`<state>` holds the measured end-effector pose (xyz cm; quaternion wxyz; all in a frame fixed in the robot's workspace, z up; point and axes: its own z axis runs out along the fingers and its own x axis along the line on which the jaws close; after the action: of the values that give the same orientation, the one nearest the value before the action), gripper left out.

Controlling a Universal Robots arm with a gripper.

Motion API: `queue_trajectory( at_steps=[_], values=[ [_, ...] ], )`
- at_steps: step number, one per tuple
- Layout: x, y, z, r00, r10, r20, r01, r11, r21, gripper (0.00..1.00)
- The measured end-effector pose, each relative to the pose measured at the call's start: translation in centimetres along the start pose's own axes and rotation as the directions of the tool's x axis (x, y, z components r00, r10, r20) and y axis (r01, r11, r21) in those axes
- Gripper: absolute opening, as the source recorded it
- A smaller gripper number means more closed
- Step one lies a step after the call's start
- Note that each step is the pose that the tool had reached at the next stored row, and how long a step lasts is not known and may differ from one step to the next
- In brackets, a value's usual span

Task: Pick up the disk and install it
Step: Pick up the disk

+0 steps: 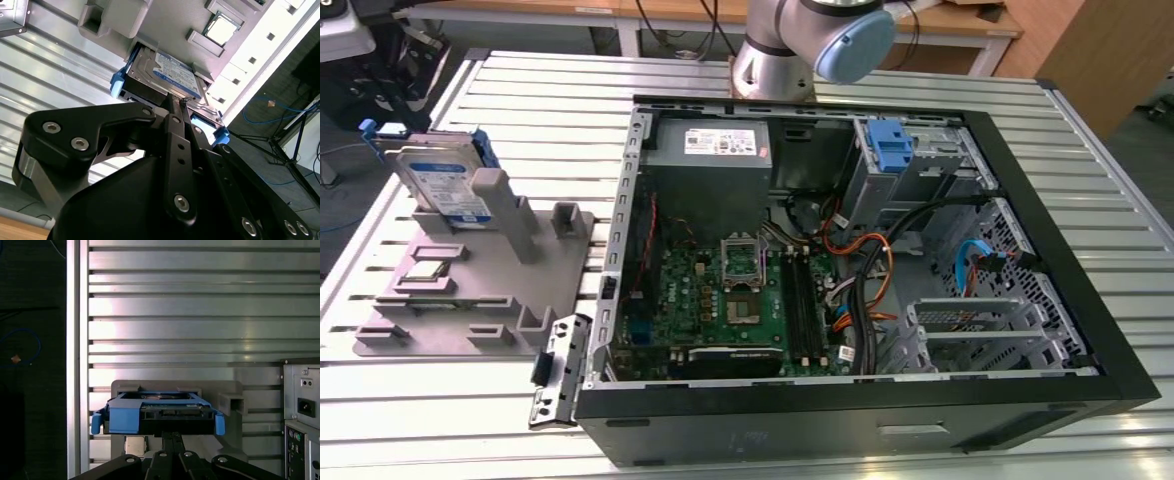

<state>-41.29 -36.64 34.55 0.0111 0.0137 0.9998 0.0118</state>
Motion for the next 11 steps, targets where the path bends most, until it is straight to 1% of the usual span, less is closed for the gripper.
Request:
queue_trajectory(
  at_steps=[7,9,11],
  values=[
    [0.00,0.00,0.00,1.0000,-0.002,-0.0001,0.002,1.0000,-0.0001,0.10],
    [0.00,0.00,0.00,0.9999,-0.013,-0.0001,0.013,0.9999,-0.0003,0.10],
    [0.01,0.00,0.00,0.9994,-0.034,-0.0004,0.034,0.9994,-0.0008,0.10]
  ],
)
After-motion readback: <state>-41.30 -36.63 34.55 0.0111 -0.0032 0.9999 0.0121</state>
